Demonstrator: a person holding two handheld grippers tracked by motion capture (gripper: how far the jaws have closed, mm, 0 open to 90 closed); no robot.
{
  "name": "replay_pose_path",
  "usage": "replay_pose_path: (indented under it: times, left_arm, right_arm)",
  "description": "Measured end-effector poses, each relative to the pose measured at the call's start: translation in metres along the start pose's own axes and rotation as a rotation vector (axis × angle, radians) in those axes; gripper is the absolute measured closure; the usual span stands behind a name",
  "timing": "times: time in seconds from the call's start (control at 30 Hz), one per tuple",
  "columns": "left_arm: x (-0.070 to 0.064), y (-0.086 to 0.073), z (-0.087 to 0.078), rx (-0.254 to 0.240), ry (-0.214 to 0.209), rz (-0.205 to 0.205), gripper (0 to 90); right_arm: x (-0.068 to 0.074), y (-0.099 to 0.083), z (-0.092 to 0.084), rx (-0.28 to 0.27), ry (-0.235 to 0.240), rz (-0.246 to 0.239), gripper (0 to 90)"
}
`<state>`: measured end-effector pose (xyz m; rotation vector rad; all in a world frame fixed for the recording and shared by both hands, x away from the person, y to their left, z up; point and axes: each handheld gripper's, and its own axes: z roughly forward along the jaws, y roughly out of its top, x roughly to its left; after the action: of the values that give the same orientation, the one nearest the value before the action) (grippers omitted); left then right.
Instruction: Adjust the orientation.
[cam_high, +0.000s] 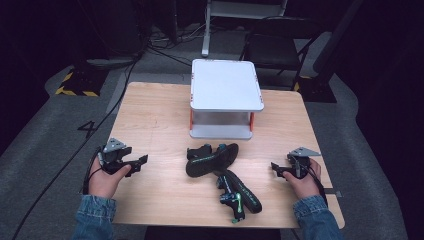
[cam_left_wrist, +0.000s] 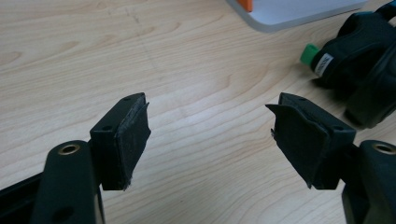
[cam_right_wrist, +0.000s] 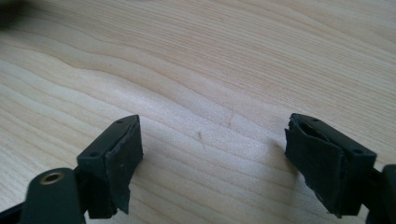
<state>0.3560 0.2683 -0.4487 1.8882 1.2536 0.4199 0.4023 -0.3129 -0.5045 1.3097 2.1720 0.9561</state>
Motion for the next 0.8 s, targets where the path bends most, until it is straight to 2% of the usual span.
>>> replay_pose_path:
  times: [0.1,0.13,0.23,0.33,0.37,0.4,0.43,0.47,0.5,0.53,0.57,0.6,0.63,0.7,0.73,0.8]
  left_arm:
    - [-0.004,0.004,-0.001,-0.014,-0.015,-0.007,27.2]
    - [-0.01,0.01,-0.001,-0.024,-0.029,-0.002,27.3]
    - [-0.014,0.016,-0.001,-0.035,-0.042,0.012,27.3]
    - [-0.027,0.028,0.002,-0.063,-0.097,0.012,28.0]
    - [-0.027,0.028,0.002,-0.063,-0.097,0.012,28.6]
    - [-0.036,0.034,0.006,-0.069,-0.138,0.024,28.9]
    - [-0.036,0.034,0.006,-0.069,-0.138,0.024,29.0]
    - [-0.044,0.038,0.011,-0.068,-0.17,0.033,29.1]
    - [-0.044,0.038,0.011,-0.068,-0.17,0.033,29.1]
    - [-0.053,0.044,0.019,-0.065,-0.199,0.055,29.1]
    - [-0.053,0.044,0.019,-0.065,-0.199,0.055,29.1]
    - [-0.061,0.047,0.027,-0.057,-0.229,0.056,29.1]
    - [-0.061,0.047,0.027,-0.057,-0.229,0.056,29.3]
    - [-0.073,0.049,0.045,-0.033,-0.278,0.069,30.1]
    - [-0.073,0.049,0.045,-0.033,-0.278,0.069,30.0]
    - [-0.079,0.051,0.058,-0.019,-0.3,0.085,30.0]
  right_arm:
    - [0.0,0.0,0.0,0.001,0.0,-0.004,18.9]
    - [0.0,-0.002,-0.002,-0.001,-0.004,-0.002,19.7]
    - [0.001,-0.005,-0.005,-0.003,-0.012,0.008,21.3]
    - [0.0,-0.01,-0.012,-0.011,-0.022,0.012,25.3]
    - [0.0,-0.01,-0.012,-0.011,-0.022,0.012,25.3]
    - [0.0,-0.013,-0.015,-0.012,-0.023,0.015,26.1]
    - [0.0,-0.013,-0.015,-0.012,-0.023,0.015,26.1]
    - [0.001,-0.015,-0.017,-0.014,-0.025,0.017,26.2]
    - [0.001,-0.015,-0.017,-0.014,-0.025,0.017,26.2]
    - [0.002,-0.017,-0.019,-0.014,-0.025,0.019,26.3]
    - [0.002,-0.017,-0.019,-0.014,-0.025,0.019,26.3]
    - [0.004,-0.02,-0.022,-0.016,-0.025,0.014,26.3]
    - [0.004,-0.02,-0.022,-0.016,-0.025,0.014,26.3]
    - [0.006,-0.023,-0.026,-0.014,-0.024,0.014,26.3]
    - [0.006,-0.023,-0.026,-0.014,-0.024,0.014,26.3]
    - [0.007,-0.025,-0.028,-0.014,-0.026,0.018,26.3]
